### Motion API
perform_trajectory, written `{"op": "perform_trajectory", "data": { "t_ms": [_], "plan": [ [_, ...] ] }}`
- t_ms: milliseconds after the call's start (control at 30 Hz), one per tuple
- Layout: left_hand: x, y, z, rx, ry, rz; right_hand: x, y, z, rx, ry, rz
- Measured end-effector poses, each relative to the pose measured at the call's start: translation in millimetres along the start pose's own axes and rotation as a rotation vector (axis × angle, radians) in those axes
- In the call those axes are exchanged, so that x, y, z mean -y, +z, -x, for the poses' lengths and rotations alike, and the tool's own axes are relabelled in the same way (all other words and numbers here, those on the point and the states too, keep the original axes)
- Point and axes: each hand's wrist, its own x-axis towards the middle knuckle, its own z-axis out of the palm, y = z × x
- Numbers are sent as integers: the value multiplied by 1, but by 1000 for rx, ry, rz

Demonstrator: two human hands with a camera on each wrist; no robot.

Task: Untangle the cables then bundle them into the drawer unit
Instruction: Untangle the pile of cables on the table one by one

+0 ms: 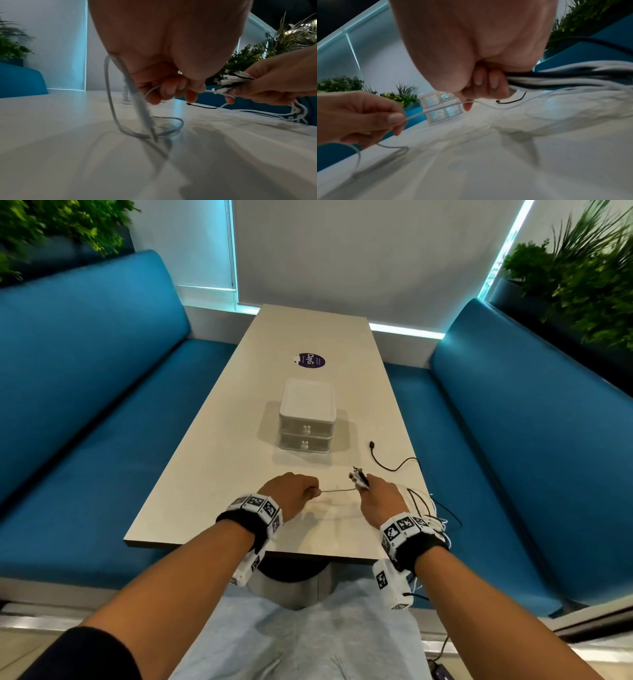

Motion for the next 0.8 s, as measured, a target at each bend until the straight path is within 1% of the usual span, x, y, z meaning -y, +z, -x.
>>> {"op": "perform_trajectory", "data": {
  "t_ms": [33,100,167,267,400,500,600,700,733,800],
  "plan": [
    [-5,3,-2,-11,11,-22,4,1,1,-28,-28,-31],
    [-14,6,-5,-39,23,-43,13,3,3,-31,-109,-100],
    [-21,8,-8,-56,33,-27,21,5,5,41,-170,-131],
    [-25,9,-10,-37,38,5,25,5,6,115,-176,-159],
    [-19,6,-3,-24,9,103,24,3,9,147,-210,-120],
    [-14,5,-2,38,-1,130,25,2,11,162,-236,-74],
    [-4,-3,-2,84,-24,116,16,-1,9,160,-196,-23],
    [7,-13,3,117,-54,77,-8,-8,5,131,-89,66],
    [11,-13,5,113,-60,50,-16,-9,4,120,-51,101],
    [17,-13,7,89,-55,-93,-25,-10,3,93,11,161]
  ]
}}
